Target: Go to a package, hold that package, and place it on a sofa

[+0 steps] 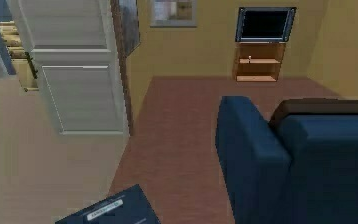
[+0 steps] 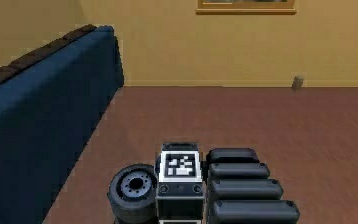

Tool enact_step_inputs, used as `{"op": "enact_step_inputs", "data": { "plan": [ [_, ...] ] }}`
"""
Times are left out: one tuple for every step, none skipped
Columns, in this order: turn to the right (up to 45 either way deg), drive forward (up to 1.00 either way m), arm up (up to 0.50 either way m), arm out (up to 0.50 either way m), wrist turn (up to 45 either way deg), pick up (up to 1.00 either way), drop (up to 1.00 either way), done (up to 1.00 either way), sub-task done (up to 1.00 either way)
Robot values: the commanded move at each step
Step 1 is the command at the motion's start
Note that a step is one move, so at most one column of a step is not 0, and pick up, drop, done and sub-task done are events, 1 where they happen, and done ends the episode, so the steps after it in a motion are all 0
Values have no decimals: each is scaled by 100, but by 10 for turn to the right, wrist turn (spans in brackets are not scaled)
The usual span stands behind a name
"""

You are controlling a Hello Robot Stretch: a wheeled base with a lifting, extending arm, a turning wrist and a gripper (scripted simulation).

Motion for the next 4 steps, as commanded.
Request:
{"op": "enact_step_inputs", "data": {
  "plan": [
    [0,100,0,0,0,0,0,0,0],
    [0,75,0,0,0,0,0,0,0],
    [300,0,0,0,0,0,0,0,0],
    [0,55,0,0,0,0,0,0,0]
  ]
}}
